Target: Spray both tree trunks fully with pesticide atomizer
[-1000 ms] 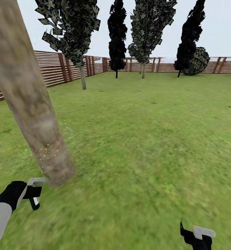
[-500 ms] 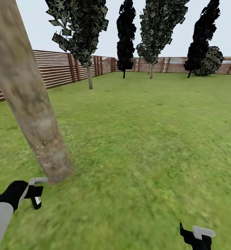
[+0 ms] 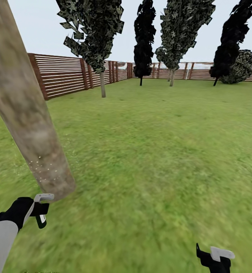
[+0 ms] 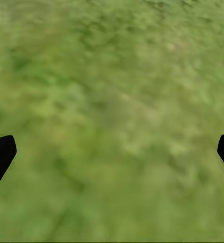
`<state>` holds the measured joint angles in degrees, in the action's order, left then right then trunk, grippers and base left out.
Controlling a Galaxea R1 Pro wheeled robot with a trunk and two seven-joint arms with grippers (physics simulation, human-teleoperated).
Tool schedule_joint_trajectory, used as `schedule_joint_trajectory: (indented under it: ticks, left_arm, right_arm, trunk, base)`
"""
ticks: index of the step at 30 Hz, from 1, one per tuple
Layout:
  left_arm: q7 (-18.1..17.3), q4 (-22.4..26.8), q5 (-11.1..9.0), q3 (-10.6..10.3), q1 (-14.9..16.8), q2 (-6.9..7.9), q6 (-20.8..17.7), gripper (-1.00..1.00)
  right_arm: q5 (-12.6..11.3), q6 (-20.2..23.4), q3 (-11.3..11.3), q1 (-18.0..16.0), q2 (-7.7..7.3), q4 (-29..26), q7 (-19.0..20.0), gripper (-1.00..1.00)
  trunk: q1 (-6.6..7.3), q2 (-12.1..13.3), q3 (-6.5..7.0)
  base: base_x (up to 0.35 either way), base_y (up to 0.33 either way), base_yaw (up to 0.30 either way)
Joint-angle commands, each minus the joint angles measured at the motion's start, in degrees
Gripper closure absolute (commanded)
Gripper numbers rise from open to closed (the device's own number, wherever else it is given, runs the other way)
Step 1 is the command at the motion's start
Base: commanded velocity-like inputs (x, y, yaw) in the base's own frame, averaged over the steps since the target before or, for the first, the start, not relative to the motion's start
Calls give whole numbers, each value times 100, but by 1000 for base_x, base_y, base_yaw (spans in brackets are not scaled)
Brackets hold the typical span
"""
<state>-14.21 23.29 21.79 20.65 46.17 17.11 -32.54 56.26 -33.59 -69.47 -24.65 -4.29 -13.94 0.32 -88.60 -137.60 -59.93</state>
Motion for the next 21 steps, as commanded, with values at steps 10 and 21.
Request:
schedule_joint_trajectory:
  ticks: [10,21]
  left_arm:
    - [-47,9,59,46,6,-6,-32,100]
    - [-47,9,53,45,6,-6,-30,100]
  right_arm:
    - [51,-25,-48,-5,-1,6,3,-100]
    - [51,-25,-46,-5,-1,6,3,-100]
  trunk:
    - [0,-2,-5]
    - [0,-2,-5]
  base:
    - [139,-267,237]
    - [208,-214,3]
